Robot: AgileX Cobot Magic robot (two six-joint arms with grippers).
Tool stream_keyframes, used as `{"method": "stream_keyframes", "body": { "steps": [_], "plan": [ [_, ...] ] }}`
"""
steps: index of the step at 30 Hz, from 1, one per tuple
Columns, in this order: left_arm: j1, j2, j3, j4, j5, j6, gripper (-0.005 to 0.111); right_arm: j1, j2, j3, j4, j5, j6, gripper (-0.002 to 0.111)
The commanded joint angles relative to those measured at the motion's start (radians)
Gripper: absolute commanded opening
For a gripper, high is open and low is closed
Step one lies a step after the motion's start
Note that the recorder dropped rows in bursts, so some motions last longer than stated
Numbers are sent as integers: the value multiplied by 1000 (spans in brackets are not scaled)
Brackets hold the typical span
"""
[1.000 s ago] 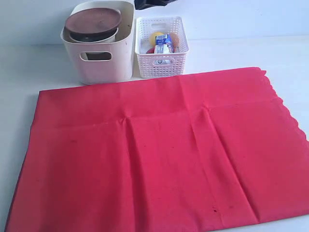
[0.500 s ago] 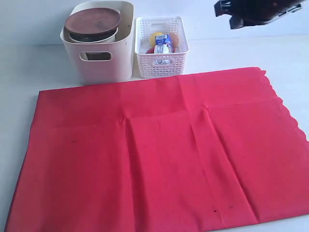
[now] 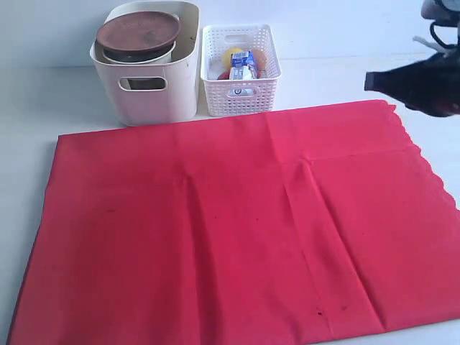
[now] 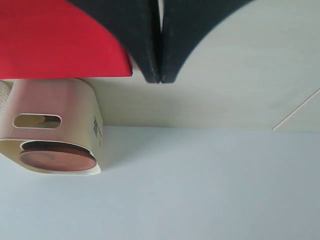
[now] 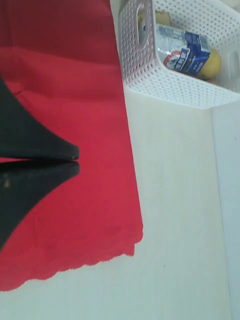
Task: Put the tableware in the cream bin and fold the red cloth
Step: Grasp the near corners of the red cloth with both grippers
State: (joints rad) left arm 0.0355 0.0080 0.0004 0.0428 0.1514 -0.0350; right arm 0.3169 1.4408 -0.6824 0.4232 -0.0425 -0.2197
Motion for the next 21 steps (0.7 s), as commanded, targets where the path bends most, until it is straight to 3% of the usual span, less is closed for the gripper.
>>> {"method": "stream_keyframes", "body": {
  "steps": [1,7,10,16,21],
  "plan": [
    [3,-3,0,-5,-4,0,0,-4,-62,149,3,-159,3,0],
    [3,-3,0,-5,-6,0,0,-4,-169,320,-1,-232,57,0],
    [3,-3,0,-7,-93,-26,0,-4,-229,400,-31,-241,97,0],
    [3,-3,0,0,-323,-501,0,-4,-306,456,-61,-237,117,0],
    [3,14,-22,159,-396,-551,0,-4,-316,456,-77,-233,143,0]
  ]
}}
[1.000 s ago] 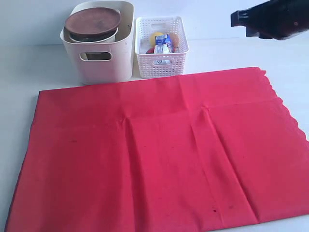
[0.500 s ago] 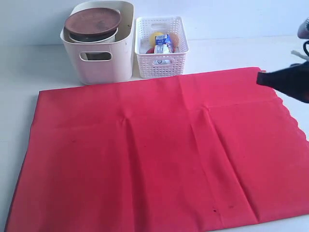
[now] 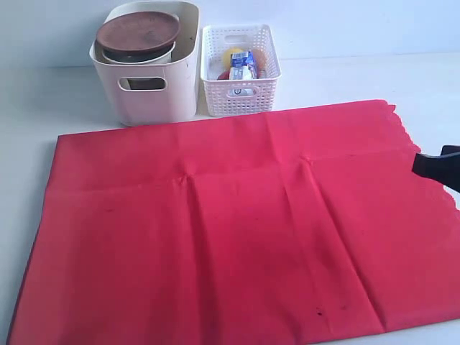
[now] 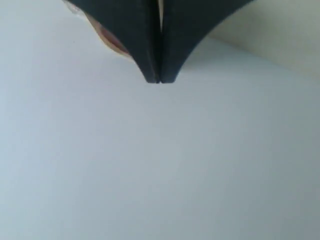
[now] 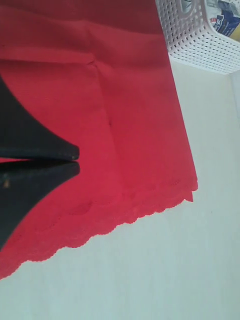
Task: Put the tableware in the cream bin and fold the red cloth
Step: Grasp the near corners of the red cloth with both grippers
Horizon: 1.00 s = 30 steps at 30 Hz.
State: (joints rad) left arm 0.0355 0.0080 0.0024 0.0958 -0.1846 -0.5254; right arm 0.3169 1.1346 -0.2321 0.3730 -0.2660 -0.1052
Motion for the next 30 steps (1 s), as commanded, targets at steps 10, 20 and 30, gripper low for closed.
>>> {"method": "stream_keyframes", "body": {
  "steps": [10,20,30],
  "plan": [
    [3,632,-198,163,-52,24,0,-4,-9,6,-339,-24,297,0],
    [3,1378,-238,459,-320,-56,28,-4,-1,6,-350,-64,315,0],
    [1,1697,-291,582,-438,-7,85,-4,-2,6,-355,-32,315,0]
  ]
}}
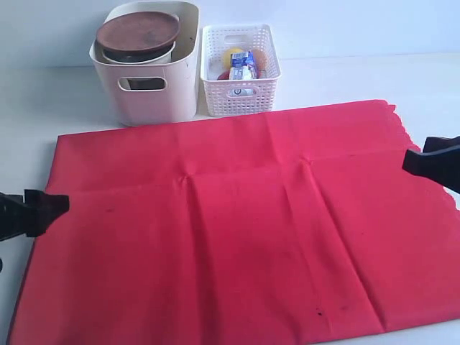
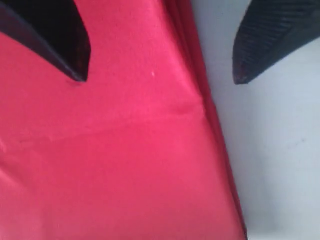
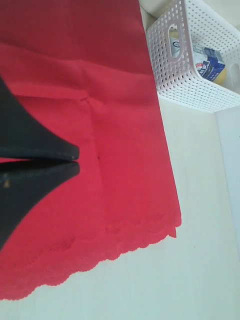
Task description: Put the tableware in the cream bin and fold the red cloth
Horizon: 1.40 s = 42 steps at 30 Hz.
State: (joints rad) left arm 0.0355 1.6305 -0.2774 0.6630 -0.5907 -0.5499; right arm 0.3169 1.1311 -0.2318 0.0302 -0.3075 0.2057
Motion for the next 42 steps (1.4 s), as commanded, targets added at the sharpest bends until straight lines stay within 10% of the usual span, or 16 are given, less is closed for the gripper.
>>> {"method": "stream_keyframes", "body": {
  "steps": [1,10,16,24,32,42],
  "plan": [
    [1,91,-14,12,-32,19,87,-4,1,6,-12,12,4,0],
    [1,208,-27,54,-79,185,85,-4,1,6,-12,14,0,0],
    [2,208,-85,-4,86,188,2,-4,1,6,-12,27,0,0],
    [2,196,-276,-18,472,194,1,-4,1,6,-12,75,9,0],
    [-19,47,-321,-20,549,141,1,-4,11,-16,-59,143,70,0],
    [-329,-267,-323,11,557,138,1,150,262,-115,-224,194,205,0]
  ]
}}
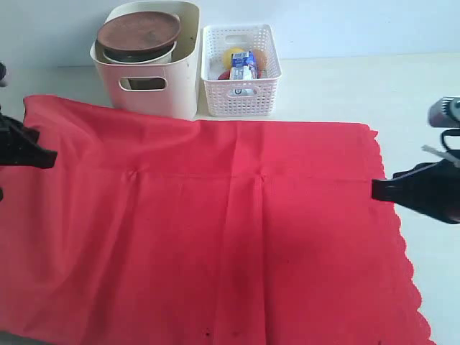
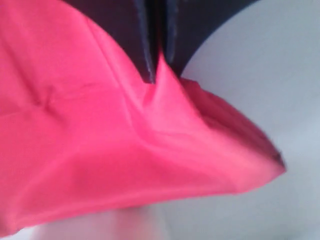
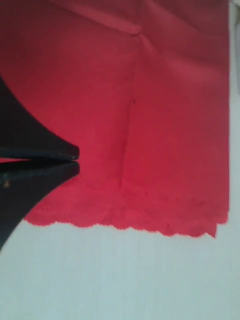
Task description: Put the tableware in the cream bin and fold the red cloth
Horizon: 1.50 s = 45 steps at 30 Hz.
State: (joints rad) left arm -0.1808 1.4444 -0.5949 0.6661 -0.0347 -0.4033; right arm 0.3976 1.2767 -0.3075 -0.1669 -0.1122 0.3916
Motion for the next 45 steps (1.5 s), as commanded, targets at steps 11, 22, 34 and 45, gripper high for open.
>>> {"method": "stream_keyframes", "body": {
  "steps": [11,22,34,45],
  "plan": [
    [-477,-99,-68,8,11,-12,1,115,468,-155,-27,60,21,0],
    [-720,118,-257,8,13,-22,1,115,305,-169,-28,237,-43,0],
    [-806,392,-517,-16,49,-107,1,115,-269,-169,-162,327,-25,0],
    [-840,512,-720,-83,73,-221,1,115,-374,-169,-405,290,204,0]
  ]
}}
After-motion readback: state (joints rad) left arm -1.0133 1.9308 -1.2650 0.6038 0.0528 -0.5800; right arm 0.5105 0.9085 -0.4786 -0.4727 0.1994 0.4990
